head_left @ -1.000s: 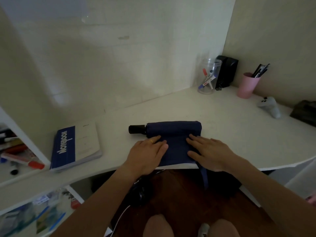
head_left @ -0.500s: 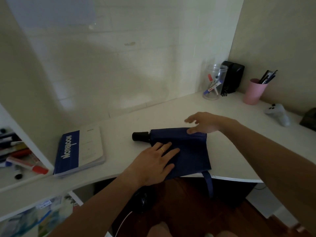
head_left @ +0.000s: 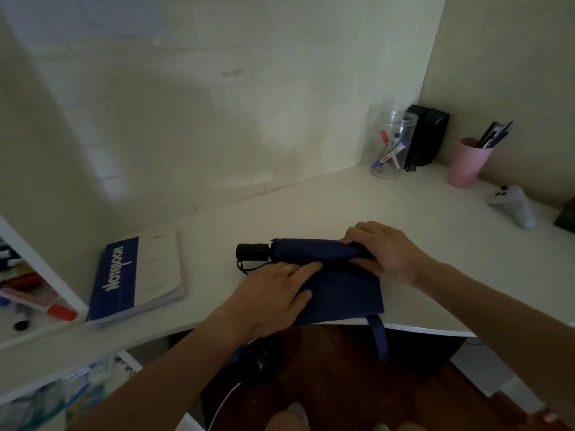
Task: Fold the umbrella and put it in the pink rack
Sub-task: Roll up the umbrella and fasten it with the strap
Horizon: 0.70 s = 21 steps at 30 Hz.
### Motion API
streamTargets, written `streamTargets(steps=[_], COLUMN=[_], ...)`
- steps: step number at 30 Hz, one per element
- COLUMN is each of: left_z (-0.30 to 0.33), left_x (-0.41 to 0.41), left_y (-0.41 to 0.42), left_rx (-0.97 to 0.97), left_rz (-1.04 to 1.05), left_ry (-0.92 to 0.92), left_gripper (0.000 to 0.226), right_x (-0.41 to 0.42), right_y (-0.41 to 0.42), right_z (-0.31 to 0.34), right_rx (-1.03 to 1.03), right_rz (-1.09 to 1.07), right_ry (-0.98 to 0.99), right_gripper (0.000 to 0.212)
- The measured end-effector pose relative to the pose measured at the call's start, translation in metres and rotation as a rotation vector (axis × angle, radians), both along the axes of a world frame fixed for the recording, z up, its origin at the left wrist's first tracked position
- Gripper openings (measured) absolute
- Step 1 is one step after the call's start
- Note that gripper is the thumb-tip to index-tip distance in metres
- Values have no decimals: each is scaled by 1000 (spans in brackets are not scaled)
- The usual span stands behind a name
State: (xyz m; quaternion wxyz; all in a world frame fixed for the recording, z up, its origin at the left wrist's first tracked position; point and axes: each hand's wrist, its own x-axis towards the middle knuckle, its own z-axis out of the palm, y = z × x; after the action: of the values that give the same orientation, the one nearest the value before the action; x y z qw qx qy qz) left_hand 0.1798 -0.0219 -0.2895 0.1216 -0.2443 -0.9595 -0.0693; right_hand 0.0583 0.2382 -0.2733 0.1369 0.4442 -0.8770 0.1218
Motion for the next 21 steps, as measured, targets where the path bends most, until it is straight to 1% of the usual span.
streamTargets(steps=[1, 3, 4, 5, 7, 8, 9, 10, 11, 14, 15, 16, 17, 18, 21], left_z=[3, 10, 13, 18, 24, 25, 25, 24, 23, 16, 13, 12, 10, 9, 9], left_x=[0, -7, -14, -21, -34, -38, -40, -41, -41, -37, -36, -36, -35, -35, -33], left_y=[1, -1, -4, -7, -10, -10, -11, -11, -12, -14, -15, -15, -14, -13, -11], left_rx=[23, 72, 97, 95, 44, 17, -18, -36, -43, -50, -52, -50, -44, -37, 41], left_rz=[10, 56, 91, 108, 110, 119, 119, 107, 91, 45, 34, 32, 30, 25, 21], left_ry=[49, 206, 236, 207, 31, -57, -100, -90, -48, 87, 129, 156, 178, 195, 164], left_gripper=[48, 38, 38, 43, 54, 53, 48, 44, 40, 34, 33, 32, 31, 30, 29], right_x=[3, 7, 9, 11, 14, 16, 16, 16, 16, 13, 12, 11, 10, 10, 14], right_y=[1, 1, 0, 0, 0, 2, 3, 5, 6, 6, 5, 5, 5, 4, 4], right_z=[-4, -8, -9, -10, -12, -12, -10, -6, 0, 18, 22, 25, 26, 27, 23], right_rx=[-1, 10, 15, 22, 33, 33, 24, 0, -36, -175, -195, -184, -154, -123, -95], right_rz=[11, 26, 27, 29, 38, 39, 35, 30, 18, -73, -105, -132, -149, -151, -115], right_ry=[75, 197, 244, 279, 300, 278, 223, 133, 9, -460, -572, -630, -640, -608, -413], right_gripper=[28, 26, 25, 24, 23, 25, 27, 30, 30, 22, 24, 31, 36, 38, 31])
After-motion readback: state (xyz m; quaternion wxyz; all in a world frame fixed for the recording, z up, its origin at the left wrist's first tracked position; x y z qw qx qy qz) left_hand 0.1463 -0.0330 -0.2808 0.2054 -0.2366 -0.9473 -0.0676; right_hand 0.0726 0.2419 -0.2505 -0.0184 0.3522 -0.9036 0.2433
